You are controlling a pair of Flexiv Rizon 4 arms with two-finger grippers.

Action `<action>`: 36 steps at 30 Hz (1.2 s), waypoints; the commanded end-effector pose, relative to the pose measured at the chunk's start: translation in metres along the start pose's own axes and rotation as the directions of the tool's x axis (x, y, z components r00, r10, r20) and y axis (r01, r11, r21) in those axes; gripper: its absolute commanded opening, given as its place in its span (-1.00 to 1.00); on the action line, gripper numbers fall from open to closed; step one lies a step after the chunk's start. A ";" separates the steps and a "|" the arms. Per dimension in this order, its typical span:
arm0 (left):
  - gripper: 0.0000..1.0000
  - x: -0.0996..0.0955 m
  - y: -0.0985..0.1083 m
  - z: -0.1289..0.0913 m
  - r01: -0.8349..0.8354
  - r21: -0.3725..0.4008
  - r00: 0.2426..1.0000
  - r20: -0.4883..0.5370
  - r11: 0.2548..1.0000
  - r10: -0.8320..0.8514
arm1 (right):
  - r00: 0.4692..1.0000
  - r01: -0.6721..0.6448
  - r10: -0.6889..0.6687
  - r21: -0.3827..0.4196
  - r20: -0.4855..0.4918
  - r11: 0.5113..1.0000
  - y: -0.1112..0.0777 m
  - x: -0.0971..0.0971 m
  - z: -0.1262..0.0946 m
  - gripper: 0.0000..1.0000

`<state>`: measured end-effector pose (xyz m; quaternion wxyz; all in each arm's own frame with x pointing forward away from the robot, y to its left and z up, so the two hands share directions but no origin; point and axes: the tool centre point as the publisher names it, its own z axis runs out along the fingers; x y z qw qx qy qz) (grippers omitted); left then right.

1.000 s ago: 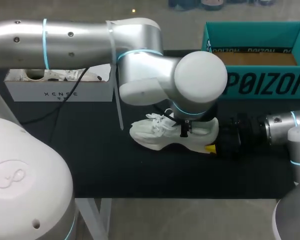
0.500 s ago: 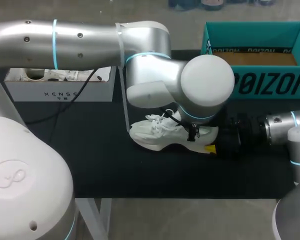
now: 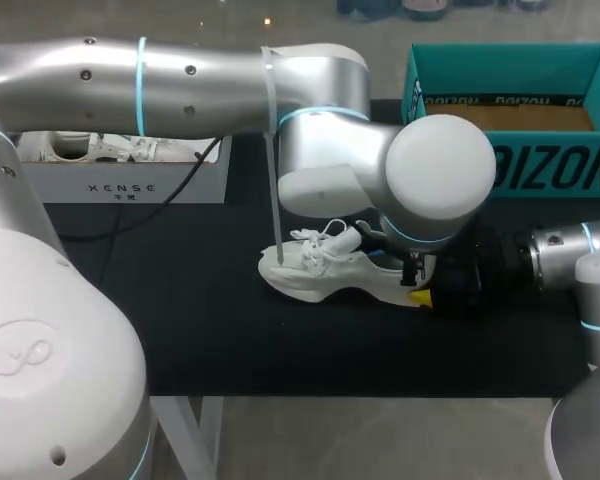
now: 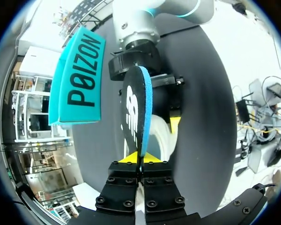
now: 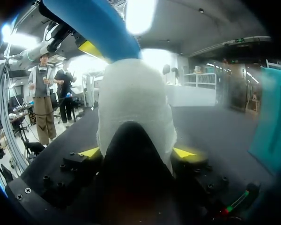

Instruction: Take the shoe out of the shoebox, open the shoe tongue, remove and reinsert the insole, then place the shoe into the shoebox

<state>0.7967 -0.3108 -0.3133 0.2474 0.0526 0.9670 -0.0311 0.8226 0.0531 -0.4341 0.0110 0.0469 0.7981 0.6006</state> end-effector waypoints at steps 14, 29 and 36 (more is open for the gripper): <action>-0.46 0.001 0.003 0.004 0.023 0.024 1.000 0.005 0.999 -0.023 | 1.000 -0.001 0.001 0.001 0.002 1.000 -0.003 0.000 0.003 -1.00; -0.56 0.002 -0.001 0.014 0.044 0.067 0.999 0.005 0.997 -0.044 | 1.000 -0.001 0.001 0.001 0.002 1.000 -0.003 0.000 0.003 -1.00; -1.00 0.001 -0.001 0.019 0.049 0.080 0.999 0.003 0.996 -0.049 | 1.000 -0.001 0.001 0.001 0.002 1.000 -0.003 0.000 0.003 -1.00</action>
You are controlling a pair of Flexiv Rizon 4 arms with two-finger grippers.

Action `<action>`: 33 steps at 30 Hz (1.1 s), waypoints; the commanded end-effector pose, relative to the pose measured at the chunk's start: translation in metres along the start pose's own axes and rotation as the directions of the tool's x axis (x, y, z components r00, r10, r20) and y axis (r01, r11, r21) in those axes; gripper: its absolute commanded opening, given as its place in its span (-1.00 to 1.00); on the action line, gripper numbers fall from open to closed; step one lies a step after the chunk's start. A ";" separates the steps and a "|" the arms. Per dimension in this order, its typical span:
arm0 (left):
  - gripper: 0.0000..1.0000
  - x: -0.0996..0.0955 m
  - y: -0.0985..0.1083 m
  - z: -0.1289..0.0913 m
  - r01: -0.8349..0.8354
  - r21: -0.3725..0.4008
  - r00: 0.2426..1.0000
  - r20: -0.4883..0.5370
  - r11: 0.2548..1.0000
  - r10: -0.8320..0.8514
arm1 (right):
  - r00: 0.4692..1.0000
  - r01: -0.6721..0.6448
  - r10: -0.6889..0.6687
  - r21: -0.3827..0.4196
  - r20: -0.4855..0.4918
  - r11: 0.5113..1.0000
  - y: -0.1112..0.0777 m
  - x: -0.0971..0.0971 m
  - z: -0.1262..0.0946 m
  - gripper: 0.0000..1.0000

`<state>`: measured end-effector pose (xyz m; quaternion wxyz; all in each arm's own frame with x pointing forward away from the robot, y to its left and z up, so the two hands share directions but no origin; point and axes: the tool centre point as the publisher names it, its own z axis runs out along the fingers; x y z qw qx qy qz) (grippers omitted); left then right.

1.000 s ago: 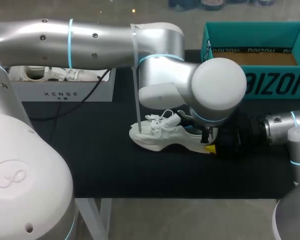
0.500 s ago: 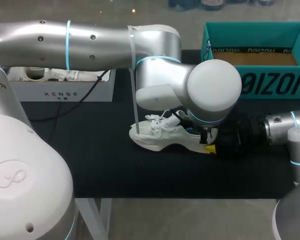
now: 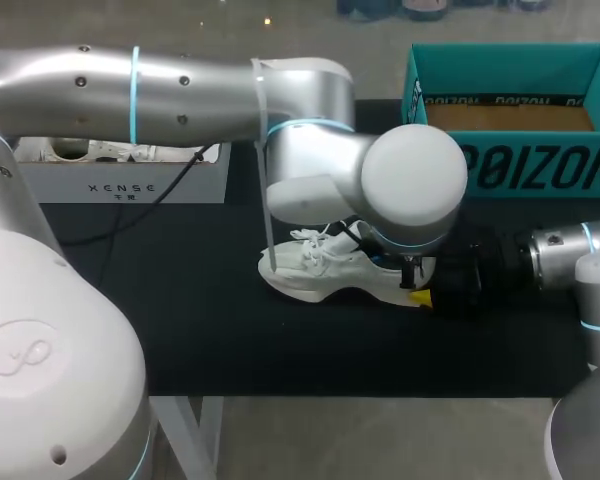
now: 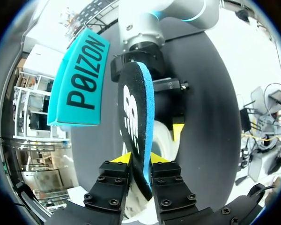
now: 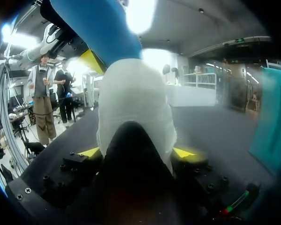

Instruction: Take the shoe out of the shoebox, open the shoe tongue, remove and reinsert the insole, then place the shoe into the shoebox

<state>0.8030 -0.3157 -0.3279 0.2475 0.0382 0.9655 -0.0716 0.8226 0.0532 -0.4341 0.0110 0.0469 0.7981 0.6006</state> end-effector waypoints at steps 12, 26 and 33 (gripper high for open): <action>-1.00 -0.003 0.004 -0.014 0.014 0.046 1.000 0.007 0.999 -0.014 | 1.000 -0.001 0.001 0.001 0.002 1.000 -0.003 0.000 0.003 -1.00; -1.00 -0.044 -0.022 -0.093 0.239 0.232 0.971 -0.081 0.943 -0.226 | 1.000 -0.001 0.001 0.001 0.002 1.000 -0.003 0.000 0.003 -1.00; -1.00 -0.071 -0.020 -0.138 0.332 0.333 0.943 -0.148 0.882 -0.299 | 1.000 -0.001 0.001 0.001 0.002 1.000 -0.003 0.000 0.003 -1.00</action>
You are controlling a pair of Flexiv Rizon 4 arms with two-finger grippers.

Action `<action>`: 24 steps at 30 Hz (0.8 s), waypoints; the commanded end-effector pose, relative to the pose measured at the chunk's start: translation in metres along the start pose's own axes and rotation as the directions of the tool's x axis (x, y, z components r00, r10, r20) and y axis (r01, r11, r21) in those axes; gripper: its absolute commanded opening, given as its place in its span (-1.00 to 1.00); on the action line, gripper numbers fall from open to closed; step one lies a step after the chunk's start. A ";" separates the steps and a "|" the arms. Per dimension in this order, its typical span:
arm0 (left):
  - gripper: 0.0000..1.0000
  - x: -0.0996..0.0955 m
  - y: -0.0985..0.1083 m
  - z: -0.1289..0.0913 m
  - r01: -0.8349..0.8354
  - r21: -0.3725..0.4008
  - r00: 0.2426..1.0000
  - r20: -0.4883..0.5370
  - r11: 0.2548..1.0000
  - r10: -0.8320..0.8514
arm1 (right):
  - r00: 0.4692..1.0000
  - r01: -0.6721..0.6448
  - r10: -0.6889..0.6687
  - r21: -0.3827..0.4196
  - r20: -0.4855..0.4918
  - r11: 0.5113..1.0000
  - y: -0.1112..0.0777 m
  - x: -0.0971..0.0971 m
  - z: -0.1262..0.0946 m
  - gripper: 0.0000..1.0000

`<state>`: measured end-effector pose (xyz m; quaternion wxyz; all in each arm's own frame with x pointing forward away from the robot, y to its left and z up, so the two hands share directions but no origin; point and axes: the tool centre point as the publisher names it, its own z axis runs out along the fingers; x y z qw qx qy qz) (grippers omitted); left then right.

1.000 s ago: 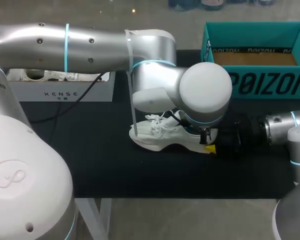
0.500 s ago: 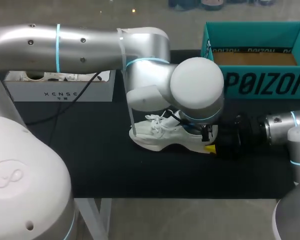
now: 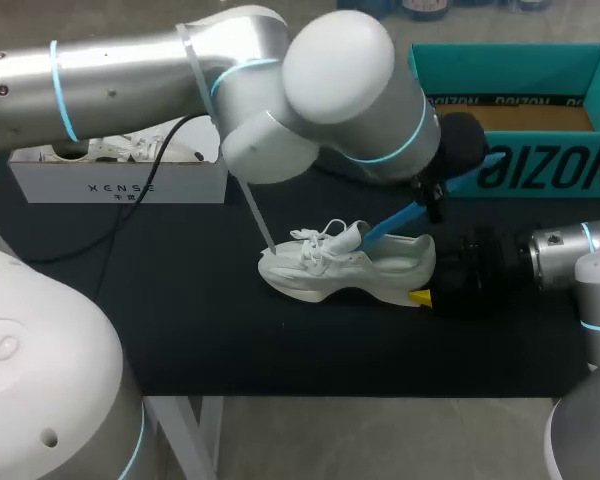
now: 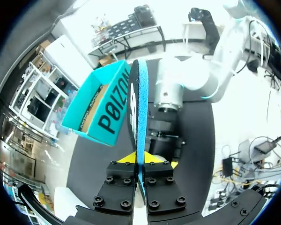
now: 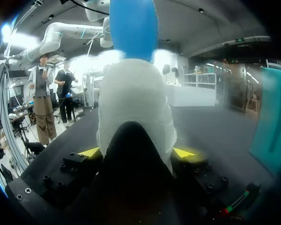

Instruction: Take the shoe out of the shoebox, open the shoe tongue, remove and reinsert the insole, then place the shoe into the shoebox

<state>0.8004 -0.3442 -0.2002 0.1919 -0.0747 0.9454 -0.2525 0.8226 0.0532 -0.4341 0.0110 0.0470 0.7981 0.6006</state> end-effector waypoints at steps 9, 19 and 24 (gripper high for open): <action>-1.00 -0.033 0.007 -0.071 0.101 0.143 0.990 -0.109 0.985 -0.085 | 1.000 -0.001 0.001 0.001 0.002 1.000 -0.003 0.000 0.003 -1.00; -1.00 -0.043 0.006 -0.089 0.149 0.182 0.977 -0.177 0.972 -0.116 | 1.000 -0.001 0.001 0.001 0.002 1.000 -0.003 0.000 0.003 -1.00; -1.00 -0.045 0.005 -0.098 0.150 0.198 0.972 -0.211 0.969 -0.107 | 1.000 -0.001 0.001 0.001 0.002 1.000 -0.003 0.000 0.003 -1.00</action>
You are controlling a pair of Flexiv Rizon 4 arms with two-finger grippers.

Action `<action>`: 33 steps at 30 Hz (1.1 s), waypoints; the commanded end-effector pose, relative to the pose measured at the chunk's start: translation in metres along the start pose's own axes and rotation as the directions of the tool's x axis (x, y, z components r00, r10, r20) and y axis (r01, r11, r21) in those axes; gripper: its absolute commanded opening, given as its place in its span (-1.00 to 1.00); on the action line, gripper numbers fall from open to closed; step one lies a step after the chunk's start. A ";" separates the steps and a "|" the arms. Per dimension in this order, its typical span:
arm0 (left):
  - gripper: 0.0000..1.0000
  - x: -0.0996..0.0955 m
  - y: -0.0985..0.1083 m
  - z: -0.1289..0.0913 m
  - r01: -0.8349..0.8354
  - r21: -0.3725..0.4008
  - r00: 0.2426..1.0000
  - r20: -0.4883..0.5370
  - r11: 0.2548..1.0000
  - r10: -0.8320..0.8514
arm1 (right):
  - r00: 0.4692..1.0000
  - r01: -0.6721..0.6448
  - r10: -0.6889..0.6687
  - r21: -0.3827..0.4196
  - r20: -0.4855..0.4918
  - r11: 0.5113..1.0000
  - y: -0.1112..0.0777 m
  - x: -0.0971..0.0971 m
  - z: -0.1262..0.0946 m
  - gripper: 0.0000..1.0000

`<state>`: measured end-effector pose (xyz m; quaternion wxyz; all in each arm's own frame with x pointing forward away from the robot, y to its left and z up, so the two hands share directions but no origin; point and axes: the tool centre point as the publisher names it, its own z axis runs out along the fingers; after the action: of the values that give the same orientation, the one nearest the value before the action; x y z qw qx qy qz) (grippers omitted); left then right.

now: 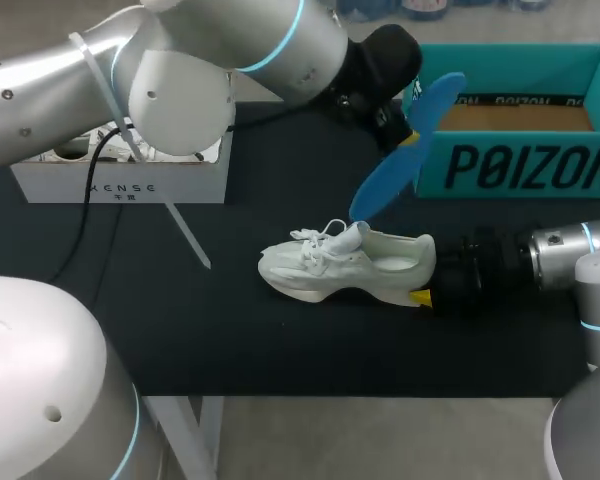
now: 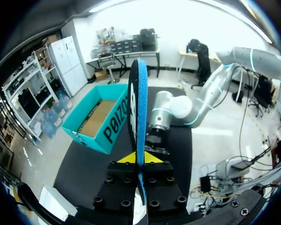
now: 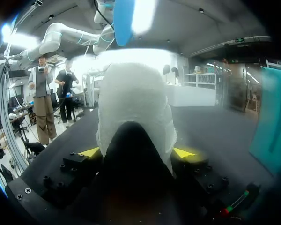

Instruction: Take the shoe out of the shoebox, open the shoe tongue, remove and reinsert the insole, then place the shoe into the shoebox

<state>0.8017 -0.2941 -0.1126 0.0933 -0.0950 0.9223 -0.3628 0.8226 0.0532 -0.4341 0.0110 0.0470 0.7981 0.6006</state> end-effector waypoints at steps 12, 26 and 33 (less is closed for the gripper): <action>-1.00 -0.001 -0.005 -0.024 -0.033 0.034 0.992 -0.120 0.999 0.037 | 1.000 -0.001 0.001 0.001 0.002 1.000 -0.003 0.000 0.003 -1.00; -1.00 0.001 -0.013 -0.053 -0.025 0.108 0.981 -0.188 0.994 0.045 | 1.000 -0.001 0.001 0.001 0.002 1.000 -0.003 0.000 0.003 -1.00; -1.00 0.006 -0.011 -0.072 -0.018 0.160 0.974 -0.220 0.987 0.054 | 1.000 -0.001 0.001 0.001 0.002 1.000 -0.003 0.000 0.003 -1.00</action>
<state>0.7863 -0.2703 -0.0530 0.0001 -0.0302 0.9012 -0.4323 0.8226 0.0532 -0.4341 0.0110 0.0470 0.7981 0.6006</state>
